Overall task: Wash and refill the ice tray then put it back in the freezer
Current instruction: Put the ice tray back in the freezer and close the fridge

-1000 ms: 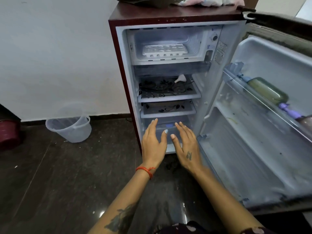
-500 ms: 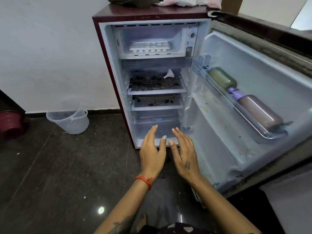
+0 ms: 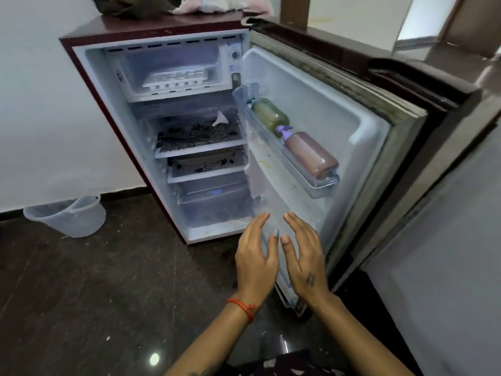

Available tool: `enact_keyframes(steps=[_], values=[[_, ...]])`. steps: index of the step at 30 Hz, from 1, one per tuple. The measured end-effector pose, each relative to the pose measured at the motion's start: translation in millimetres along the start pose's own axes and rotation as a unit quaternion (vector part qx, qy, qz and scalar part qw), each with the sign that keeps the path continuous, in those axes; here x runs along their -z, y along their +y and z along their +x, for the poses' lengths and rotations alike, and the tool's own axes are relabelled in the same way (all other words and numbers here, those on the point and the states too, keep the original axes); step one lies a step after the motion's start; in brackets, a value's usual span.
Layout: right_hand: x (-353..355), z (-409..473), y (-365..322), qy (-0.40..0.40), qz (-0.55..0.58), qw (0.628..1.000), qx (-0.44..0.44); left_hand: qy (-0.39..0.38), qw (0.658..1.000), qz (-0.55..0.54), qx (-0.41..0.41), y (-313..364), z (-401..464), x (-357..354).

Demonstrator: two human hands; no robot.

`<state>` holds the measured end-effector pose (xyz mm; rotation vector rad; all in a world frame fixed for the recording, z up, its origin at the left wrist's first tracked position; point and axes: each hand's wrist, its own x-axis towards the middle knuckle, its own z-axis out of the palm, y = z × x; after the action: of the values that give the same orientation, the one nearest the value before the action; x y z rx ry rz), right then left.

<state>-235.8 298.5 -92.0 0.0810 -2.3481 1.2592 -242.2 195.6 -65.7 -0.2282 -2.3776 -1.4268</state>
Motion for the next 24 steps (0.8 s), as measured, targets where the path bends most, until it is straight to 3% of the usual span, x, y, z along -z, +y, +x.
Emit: enact_keyframes(steps=[9,17,24], values=[[62.1,-2.4,20.8,0.171,-0.033,0.985,-0.007,-0.069,0.996,-0.024,-0.056,45.3,-1.5,-59.0],[88.8,27.1,37.3,0.347,-0.019,0.937,-0.019,-0.098,0.994,-0.022,-0.049,66.4,2.7,-87.2],[96.0,57.9,48.2,0.333,0.032,0.937,-0.1,-0.101,0.993,-0.036,-0.05,66.3,5.5,-92.4]])
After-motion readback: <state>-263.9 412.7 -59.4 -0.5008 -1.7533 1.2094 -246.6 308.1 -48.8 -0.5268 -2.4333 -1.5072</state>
